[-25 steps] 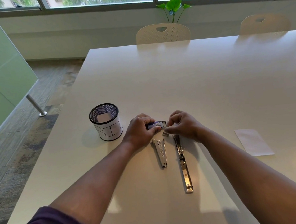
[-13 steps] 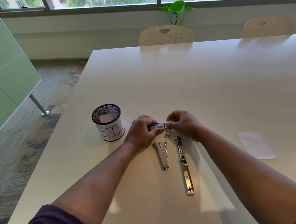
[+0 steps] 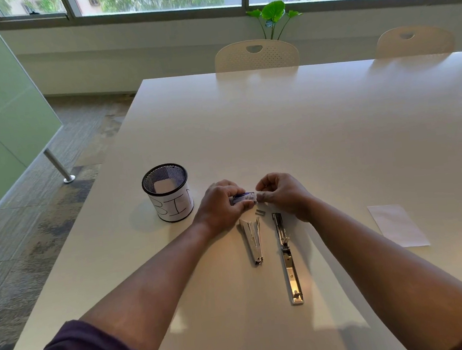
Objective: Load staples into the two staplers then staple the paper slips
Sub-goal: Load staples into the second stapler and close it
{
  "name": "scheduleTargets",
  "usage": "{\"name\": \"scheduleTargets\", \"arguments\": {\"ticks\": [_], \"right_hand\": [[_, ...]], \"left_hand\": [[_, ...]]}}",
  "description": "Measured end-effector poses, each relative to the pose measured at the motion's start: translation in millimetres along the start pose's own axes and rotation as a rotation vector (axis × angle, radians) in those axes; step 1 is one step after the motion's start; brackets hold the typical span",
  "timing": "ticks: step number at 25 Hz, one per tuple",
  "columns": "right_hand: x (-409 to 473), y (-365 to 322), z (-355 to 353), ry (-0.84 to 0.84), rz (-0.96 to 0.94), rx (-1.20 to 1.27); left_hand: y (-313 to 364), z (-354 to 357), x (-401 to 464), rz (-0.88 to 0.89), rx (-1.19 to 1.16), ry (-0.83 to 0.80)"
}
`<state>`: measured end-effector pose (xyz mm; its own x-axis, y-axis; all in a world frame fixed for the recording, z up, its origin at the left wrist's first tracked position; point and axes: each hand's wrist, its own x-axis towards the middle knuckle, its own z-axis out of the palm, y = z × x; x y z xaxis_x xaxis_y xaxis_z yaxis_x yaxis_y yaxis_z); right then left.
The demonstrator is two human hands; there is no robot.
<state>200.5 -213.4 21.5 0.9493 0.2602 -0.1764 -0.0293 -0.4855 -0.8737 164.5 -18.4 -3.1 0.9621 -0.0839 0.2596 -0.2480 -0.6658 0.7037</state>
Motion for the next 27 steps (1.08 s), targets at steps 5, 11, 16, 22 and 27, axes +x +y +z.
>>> {"name": "scheduleTargets", "arguments": {"ticks": [5, 11, 16, 22, 27], "right_hand": [[-1, -1, 0, -0.021, 0.001, 0.010], [-8, -2, -5, -0.033, 0.015, 0.032], [-25, 5, -9, -0.056, -0.011, 0.076], [-36, 5, -1, -0.003, -0.088, -0.156], [-43, 2, 2, 0.097, -0.103, -0.175]], "left_hand": [[-1, -1, 0, 0.000, 0.003, -0.009], [4, -3, -1, 0.011, -0.004, 0.001], [5, -3, -2, 0.000, -0.002, 0.008], [5, -5, -5, -0.033, -0.037, 0.044], [10, -14, -8, -0.166, -0.177, 0.134]]}}
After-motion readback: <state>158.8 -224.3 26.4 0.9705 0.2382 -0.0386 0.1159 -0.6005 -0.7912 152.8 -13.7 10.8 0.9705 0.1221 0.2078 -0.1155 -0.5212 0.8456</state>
